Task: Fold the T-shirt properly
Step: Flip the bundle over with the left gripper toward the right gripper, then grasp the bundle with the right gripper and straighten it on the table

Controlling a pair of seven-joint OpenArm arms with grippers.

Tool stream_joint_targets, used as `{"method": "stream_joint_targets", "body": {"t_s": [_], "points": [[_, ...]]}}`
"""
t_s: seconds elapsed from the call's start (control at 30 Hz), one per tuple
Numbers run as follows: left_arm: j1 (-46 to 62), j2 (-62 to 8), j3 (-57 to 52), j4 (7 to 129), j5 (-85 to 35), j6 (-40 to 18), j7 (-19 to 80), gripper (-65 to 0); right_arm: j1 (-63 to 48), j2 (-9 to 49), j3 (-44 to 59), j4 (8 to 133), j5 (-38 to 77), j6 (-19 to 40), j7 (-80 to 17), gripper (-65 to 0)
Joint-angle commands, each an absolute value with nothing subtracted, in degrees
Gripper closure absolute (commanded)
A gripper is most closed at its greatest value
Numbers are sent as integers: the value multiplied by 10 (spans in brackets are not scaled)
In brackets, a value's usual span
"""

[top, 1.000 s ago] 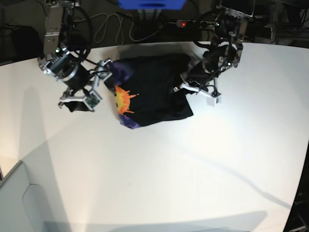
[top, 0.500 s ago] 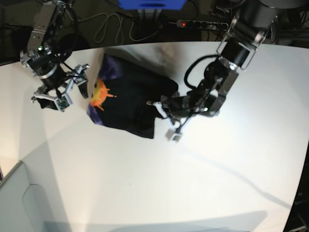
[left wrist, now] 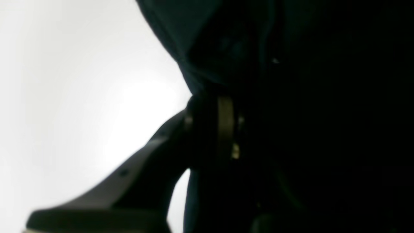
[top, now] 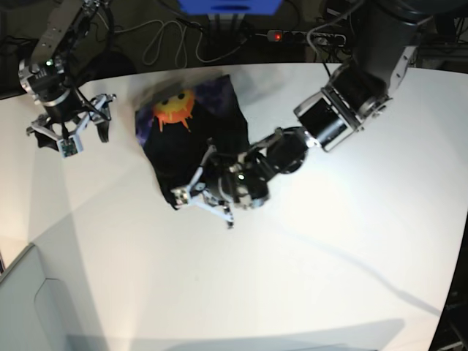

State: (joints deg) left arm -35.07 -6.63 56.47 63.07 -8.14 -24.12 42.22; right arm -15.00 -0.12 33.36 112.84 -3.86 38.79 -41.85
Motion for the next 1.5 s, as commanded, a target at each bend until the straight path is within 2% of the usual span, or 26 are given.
{"method": "stream_joint_targets", "body": {"t_s": [0.0,0.13,0.3,0.37,0.5,0.57,0.6,0.8,0.93,1.1,1.23,1.4,1.47], "points": [[-344,-59,572,625,-55,-268,436,0,-147,-1,335,1142,-29,400,-402,-479],[-339,-26,572,625,36,-316,421,0,-153,-4,335,1142,-29,400,-402,-479],[-338,-13,572,628,59,-320,426,0,-153,-4,335,1142,-29,400,-402,-479],[-338,-13,572,632,59,-320,428,-69,-153,-4,335,1142,-29,400,-402,-479],[-342,-18,571,649,59,-320,451,-305,-153,-4,335,1142,-29,400,-402,-479],[-344,-27,558,687,59,-320,456,-364,-153,-4,334,1142,-29,400,-402,-479],[-343,-33,547,711,59,-320,457,-373,-153,-4,333,1142,-29,400,-402,-480],[-343,-44,495,797,60,-320,458,-373,-153,-14,332,1145,-28,400,-402,-482],[-342,-61,456,837,60,-320,458,-373,-165,-36,328,1196,-28,400,-403,-479],[-320,-92,404,916,60,-320,458,-373,-207,-46,255,1218,-28,400,-397,-477],[-270,-130,297,982,60,-320,458,-373,-230,-47,177,1217,-28,400,-378,-476],[-186,-164,119,1029,60,-323,458,-373,-231,-47,126,1217,-28,400,-353,-475],[-153,-175,52,1039,60,-324,458,-373,-231,-44,105,1216,-28,400,-353,-447]]}}
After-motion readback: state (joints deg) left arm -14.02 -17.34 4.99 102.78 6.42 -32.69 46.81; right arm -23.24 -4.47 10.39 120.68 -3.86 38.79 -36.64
